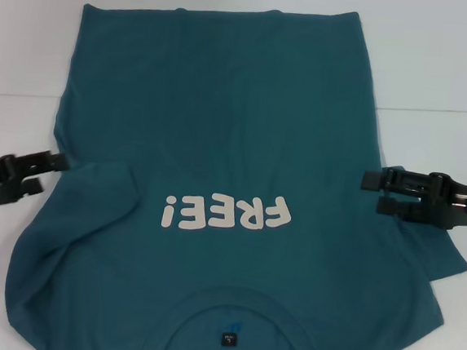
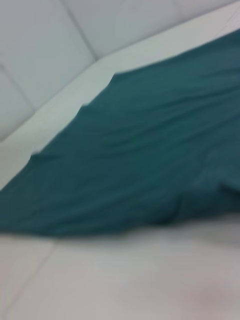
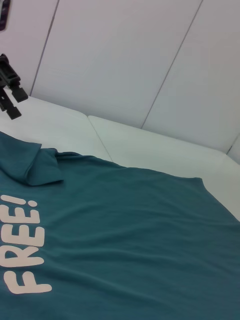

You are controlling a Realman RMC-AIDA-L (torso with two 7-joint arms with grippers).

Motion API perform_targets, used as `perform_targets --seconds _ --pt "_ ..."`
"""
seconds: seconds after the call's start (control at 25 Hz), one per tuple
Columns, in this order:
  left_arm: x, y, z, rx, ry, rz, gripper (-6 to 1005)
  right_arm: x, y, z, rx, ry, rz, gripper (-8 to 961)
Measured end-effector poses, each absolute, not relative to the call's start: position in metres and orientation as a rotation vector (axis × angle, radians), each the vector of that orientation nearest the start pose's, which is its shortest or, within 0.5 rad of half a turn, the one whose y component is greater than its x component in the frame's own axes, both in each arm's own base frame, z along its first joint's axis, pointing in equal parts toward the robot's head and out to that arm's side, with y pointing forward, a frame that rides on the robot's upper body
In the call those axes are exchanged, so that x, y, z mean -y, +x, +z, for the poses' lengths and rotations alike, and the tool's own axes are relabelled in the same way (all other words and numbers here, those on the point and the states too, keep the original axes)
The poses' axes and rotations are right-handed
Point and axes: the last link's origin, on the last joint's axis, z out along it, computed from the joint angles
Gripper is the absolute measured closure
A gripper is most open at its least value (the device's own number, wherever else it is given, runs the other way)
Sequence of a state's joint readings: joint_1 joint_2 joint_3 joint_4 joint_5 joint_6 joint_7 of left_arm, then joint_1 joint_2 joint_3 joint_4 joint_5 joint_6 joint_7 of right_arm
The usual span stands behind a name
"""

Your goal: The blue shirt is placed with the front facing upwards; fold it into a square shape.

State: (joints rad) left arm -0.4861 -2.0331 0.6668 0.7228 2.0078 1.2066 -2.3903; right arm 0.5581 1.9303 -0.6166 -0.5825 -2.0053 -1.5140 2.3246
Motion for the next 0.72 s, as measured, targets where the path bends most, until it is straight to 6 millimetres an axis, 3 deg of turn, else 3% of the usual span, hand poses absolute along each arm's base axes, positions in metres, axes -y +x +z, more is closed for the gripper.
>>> perform_targets --seconds 0.72 --pt "-0.349 -0.343 0.051 1.878 -1.781 -0.675 233 -0.352 0.296 0.058 -1.9 -2.15 0.831 39"
